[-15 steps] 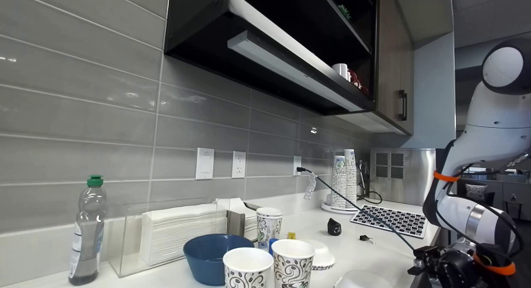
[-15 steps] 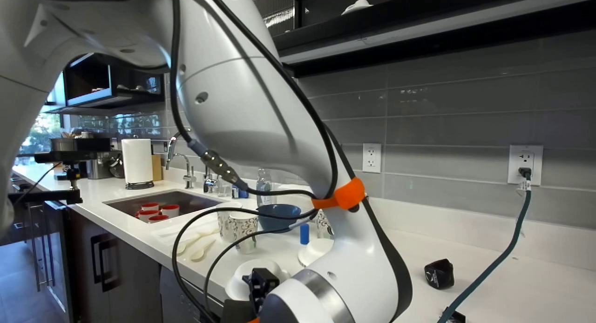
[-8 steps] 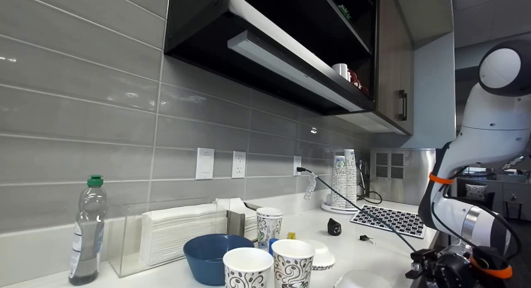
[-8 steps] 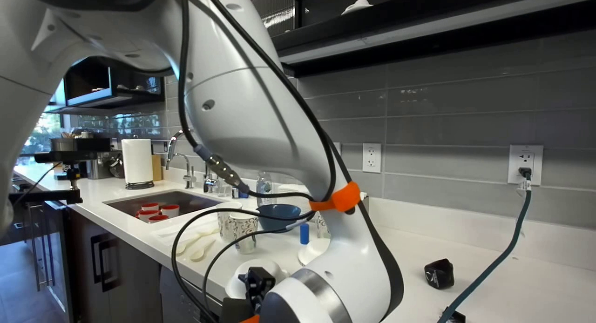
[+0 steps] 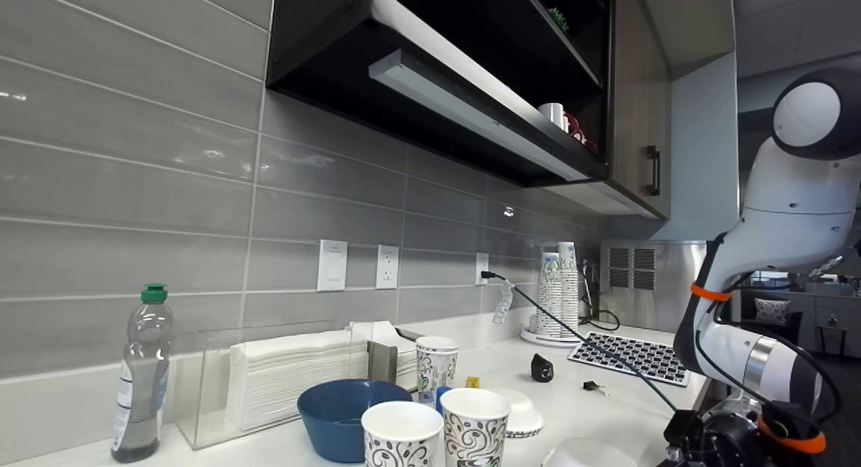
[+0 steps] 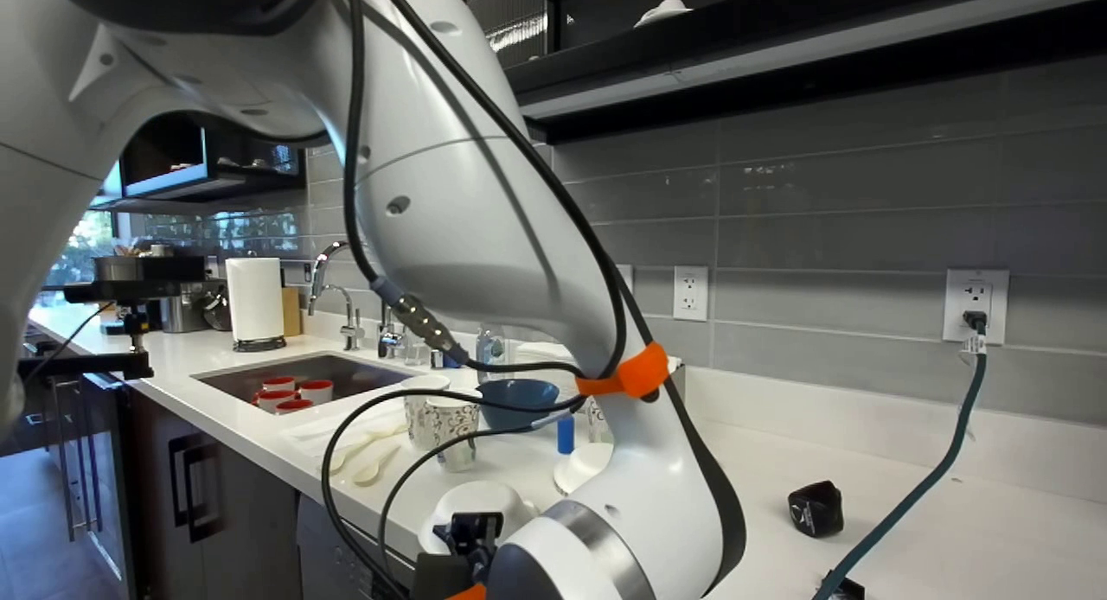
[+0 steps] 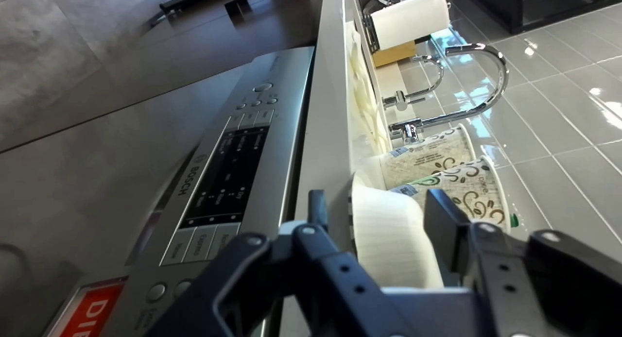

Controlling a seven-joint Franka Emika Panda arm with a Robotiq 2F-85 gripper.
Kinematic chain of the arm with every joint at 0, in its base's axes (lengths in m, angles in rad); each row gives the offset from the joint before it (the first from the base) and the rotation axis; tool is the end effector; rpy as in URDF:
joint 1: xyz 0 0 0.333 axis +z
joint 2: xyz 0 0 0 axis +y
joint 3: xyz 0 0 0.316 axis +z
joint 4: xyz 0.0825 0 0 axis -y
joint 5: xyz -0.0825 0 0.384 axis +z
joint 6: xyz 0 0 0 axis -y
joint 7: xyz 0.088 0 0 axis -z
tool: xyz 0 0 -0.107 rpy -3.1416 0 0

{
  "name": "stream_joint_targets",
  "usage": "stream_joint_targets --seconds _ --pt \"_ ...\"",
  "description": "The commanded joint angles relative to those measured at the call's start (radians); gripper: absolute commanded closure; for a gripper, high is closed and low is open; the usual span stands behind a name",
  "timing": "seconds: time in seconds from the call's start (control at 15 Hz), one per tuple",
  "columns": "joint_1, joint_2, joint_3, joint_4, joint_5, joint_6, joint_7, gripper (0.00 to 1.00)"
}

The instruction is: Stack up the white bowls on the counter

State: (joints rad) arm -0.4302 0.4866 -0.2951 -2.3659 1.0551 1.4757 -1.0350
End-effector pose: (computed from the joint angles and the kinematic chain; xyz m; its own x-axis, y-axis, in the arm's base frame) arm 0.3397 -0.1864 0.1338 0.9213 -0.2113 -0.3265 -0.3541 -0.1089 -0.9288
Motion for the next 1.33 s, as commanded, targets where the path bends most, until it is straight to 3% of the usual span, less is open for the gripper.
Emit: stream_joint_targets --seconds 0.0,0.13,0.27,0.4,0.73,0.8,1.27 --pt "0.009 0.025 0.007 0.029 0.023 -0.023 0.008 0.58" --pt "0.009 0.029 0.009 0.033 0.023 -0.025 0.007 0.8" --pt "0.008 0.033 0.01 0.039 0.023 -0.027 0.007 0.93" --pt "0.007 0.036 0.01 0.043 0.023 -0.029 0.007 1.0" --pt "0.004 0.048 0.009 0.054 0.02 -0.038 0.007 1.0" --pt "0.004 0.049 0.009 0.055 0.018 -0.04 0.007 0.78" --pt "0.006 0.047 0.008 0.057 0.013 -0.051 0.002 0.32"
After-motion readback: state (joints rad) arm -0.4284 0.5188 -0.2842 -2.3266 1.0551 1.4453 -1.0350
